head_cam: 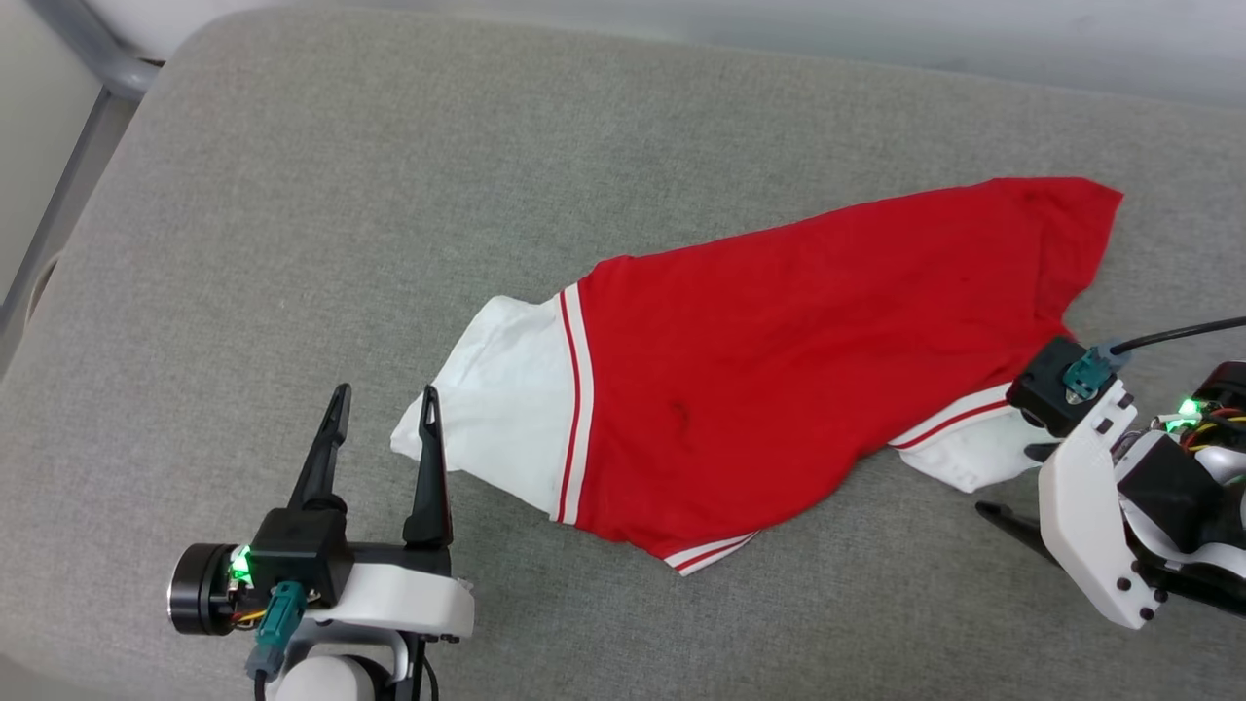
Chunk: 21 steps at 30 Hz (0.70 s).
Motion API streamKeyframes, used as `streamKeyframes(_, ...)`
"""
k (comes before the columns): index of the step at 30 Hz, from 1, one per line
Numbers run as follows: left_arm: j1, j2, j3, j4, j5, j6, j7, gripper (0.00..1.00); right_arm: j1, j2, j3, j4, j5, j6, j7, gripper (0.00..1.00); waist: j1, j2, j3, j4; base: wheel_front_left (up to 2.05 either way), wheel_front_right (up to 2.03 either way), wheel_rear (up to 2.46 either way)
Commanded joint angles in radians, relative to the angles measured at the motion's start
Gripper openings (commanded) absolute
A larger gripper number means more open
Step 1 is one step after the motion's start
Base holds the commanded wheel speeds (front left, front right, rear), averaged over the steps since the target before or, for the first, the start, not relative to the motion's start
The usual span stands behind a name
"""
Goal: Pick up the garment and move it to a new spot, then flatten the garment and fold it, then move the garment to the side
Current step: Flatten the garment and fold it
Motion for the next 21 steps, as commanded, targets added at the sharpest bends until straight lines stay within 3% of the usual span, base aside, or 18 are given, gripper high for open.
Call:
streamKeyframes(1,-0.022,-0.002,-0.004,-0.002,-0.007,0.005,-0.002,1.0,-0.017,0.009,0.015,0.028,-0.002,-0.001,-0.009,1.0,0.0,0.0,0.023,0.015,0.0,0.0,0.0)
streamKeyframes(11,-0.049,-0.002,-0.025,0.01,-0.019,0.017,-0.002,1.0,-0.042,0.029,0.135,0.192,-0.021,-0.001,-0.08,1.0,0.0,0.0,0.064,0.039,0.0,0.0,0.0)
streamKeyframes(12,-0.049,-0.002,-0.025,0.011,-0.019,0.019,-0.002,1.0,-0.041,0.029,0.151,0.203,-0.02,-0.001,-0.087,0.73,0.0,0.0,0.063,0.039,0.0,0.0,0.0)
streamKeyframes(13,-0.048,-0.002,-0.024,0.013,-0.019,0.019,-0.002,1.0,-0.044,0.031,0.163,0.211,-0.013,-0.001,-0.096,0.0,0.0,0.0,0.06,0.037,0.0,0.0,0.0)
streamKeyframes(21,-0.004,-0.002,0.003,0.023,-0.001,0.015,-0.002,1.0,-0.072,-0.001,0.16,0.146,0.012,-0.001,-0.227,0.0,0.0,0.0,-0.016,-0.009,0.0,0.0,0.0)
